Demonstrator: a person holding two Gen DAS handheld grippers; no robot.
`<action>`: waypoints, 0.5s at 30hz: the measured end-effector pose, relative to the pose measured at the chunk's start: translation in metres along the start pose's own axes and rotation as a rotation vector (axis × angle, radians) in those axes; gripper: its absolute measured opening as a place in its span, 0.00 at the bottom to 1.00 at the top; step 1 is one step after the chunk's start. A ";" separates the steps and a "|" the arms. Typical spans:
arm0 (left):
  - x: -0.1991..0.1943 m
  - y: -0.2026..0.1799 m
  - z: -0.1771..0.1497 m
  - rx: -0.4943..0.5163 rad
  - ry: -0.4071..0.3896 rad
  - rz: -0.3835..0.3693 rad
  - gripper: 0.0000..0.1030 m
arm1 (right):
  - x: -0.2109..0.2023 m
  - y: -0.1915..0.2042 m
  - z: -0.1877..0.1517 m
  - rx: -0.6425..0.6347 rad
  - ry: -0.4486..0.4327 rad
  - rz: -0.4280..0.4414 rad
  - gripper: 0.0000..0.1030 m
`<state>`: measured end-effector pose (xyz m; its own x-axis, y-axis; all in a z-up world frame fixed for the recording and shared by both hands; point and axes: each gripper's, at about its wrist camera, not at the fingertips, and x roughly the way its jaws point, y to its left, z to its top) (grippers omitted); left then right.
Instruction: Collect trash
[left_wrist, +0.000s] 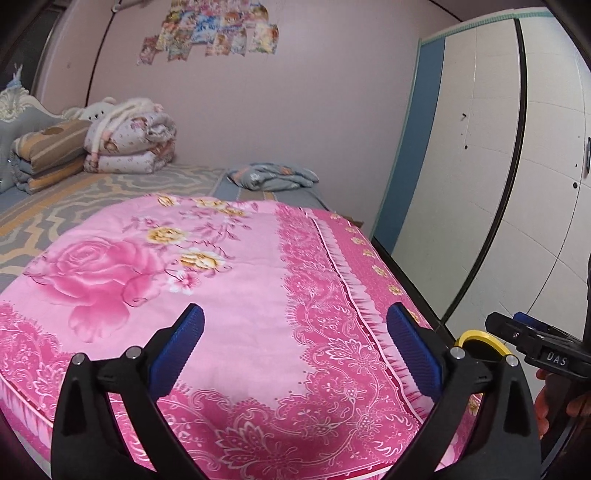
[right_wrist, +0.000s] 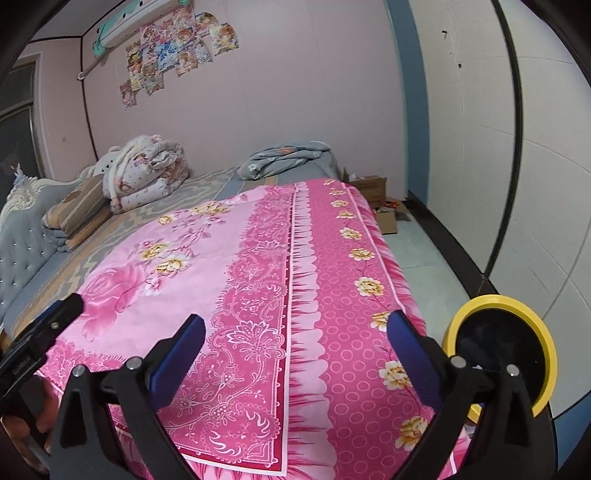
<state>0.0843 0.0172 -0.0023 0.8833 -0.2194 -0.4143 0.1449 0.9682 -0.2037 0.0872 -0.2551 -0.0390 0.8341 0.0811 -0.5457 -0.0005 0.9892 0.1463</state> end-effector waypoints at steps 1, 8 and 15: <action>-0.004 0.000 0.000 0.001 -0.005 0.001 0.92 | -0.001 0.002 -0.001 -0.003 -0.002 -0.003 0.92; -0.036 -0.006 0.000 0.021 -0.068 0.025 0.92 | -0.019 0.012 -0.010 -0.029 -0.056 -0.010 0.92; -0.062 -0.018 -0.006 0.031 -0.105 -0.006 0.92 | -0.036 0.015 -0.021 -0.017 -0.078 -0.007 0.92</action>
<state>0.0246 0.0129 0.0218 0.9239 -0.2129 -0.3180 0.1624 0.9706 -0.1778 0.0456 -0.2405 -0.0349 0.8744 0.0650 -0.4808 -0.0032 0.9917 0.1282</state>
